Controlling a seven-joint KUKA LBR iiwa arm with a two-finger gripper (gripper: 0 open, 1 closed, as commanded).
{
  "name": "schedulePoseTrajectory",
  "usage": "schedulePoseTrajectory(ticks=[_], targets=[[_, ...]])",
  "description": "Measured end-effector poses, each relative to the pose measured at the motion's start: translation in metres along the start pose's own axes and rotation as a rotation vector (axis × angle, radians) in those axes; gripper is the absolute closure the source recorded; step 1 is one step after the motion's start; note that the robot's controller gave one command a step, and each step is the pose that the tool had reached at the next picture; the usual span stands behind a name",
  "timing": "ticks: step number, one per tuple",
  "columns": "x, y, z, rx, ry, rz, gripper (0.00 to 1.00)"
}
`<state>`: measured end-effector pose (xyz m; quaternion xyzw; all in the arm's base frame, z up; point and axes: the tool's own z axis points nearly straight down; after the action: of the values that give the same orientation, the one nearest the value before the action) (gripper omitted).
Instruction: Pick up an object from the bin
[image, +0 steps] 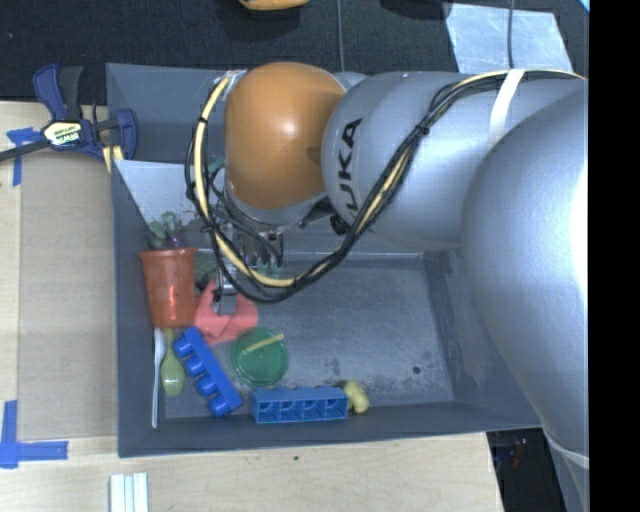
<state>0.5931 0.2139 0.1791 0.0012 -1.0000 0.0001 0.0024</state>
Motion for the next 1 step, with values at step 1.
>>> schedulePoseTrajectory(ticks=[1], targets=[[-0.0021, -0.0008, -0.0040, -0.001, -0.007, 0.000, 0.00]])
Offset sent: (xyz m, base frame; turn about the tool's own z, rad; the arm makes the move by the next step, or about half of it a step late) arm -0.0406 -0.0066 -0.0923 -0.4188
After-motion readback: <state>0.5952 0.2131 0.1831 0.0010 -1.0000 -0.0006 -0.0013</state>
